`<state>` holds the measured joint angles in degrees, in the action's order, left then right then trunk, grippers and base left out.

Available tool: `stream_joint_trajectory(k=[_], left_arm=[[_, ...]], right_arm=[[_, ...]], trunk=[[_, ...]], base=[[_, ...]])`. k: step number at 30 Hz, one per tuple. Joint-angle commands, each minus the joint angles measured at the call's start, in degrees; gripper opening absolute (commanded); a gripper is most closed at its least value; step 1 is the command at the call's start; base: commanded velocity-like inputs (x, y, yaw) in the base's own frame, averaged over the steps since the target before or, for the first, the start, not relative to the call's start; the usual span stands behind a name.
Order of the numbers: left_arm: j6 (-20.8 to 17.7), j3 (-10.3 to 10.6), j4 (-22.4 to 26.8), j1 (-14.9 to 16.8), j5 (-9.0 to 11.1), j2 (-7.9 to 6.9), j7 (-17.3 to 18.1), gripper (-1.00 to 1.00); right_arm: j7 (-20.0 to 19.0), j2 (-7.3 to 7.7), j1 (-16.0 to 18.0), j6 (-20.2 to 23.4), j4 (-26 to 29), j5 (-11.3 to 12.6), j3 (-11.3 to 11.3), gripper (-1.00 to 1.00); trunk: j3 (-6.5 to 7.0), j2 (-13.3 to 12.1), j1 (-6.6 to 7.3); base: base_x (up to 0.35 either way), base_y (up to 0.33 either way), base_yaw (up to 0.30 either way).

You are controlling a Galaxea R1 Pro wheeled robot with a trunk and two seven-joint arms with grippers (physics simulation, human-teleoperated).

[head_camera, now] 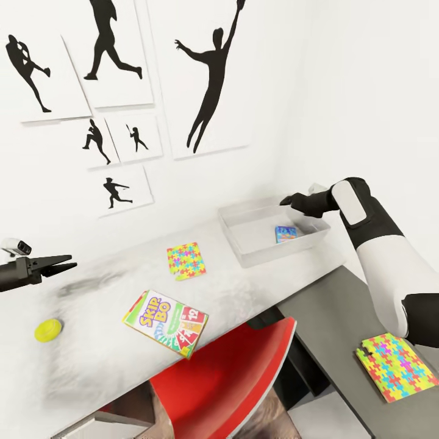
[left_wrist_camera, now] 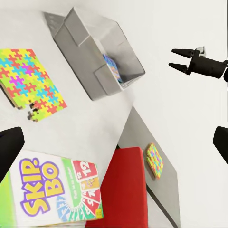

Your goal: Put all the toys in the child's room - the three board games (two on the bed and one on the table), the two jigsaw puzzles on the table, and the tennis ball on the table - inside the toy box on the table in the child's room.

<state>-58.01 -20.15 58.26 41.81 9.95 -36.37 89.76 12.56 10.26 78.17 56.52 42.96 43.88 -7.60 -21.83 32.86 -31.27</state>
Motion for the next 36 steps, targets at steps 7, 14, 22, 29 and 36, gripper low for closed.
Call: stream_joint_trajectory(k=[7, 14, 22, 29, 36], left_arm=[[-0.57, 0.08, 0.01, -0.04, -0.07, -0.02, 0.24, 1.0], [-0.53, 0.04, 0.01, -0.07, -0.09, -0.02, 0.24, 1.0], [-0.46, -0.02, 0.01, -0.16, -0.1, -0.05, 0.24, 1.0], [-0.29, -0.15, -0.08, -0.26, -0.11, -0.13, 0.24, 1.0], [0.43, -0.26, -0.56, -0.47, -0.28, -0.19, 0.24, 1.0]], right_arm=[[0.53, 0.33, 0.05, 0.01, 0.07, 0.67, -0.3, 1.0], [0.53, 0.42, 0.05, 0.0, 0.09, 0.68, -0.31, 1.0], [0.53, 0.39, 0.05, 0.0, 0.11, 0.68, -0.31, 1.0], [0.53, 0.27, -0.01, -0.02, 0.14, 0.72, -0.37, 1.0], [0.46, 0.32, -0.01, 0.37, 2.98, 0.81, -0.4, 1.0]], trunk=[[0.48, 0.07, 0.0], [1.1, 0.07, 0.0], [1.82, 0.07, 0.0], [2.45, 0.07, 0.0], [3.08, 0.07, 0.0]], base=[[-0.223, 0.049, -0.087], [-0.276, 0.113, -0.1], [-0.15, 0.06, -0.102], [-0.019, 0.007, -0.102], [-0.004, 0.001, -0.099]])
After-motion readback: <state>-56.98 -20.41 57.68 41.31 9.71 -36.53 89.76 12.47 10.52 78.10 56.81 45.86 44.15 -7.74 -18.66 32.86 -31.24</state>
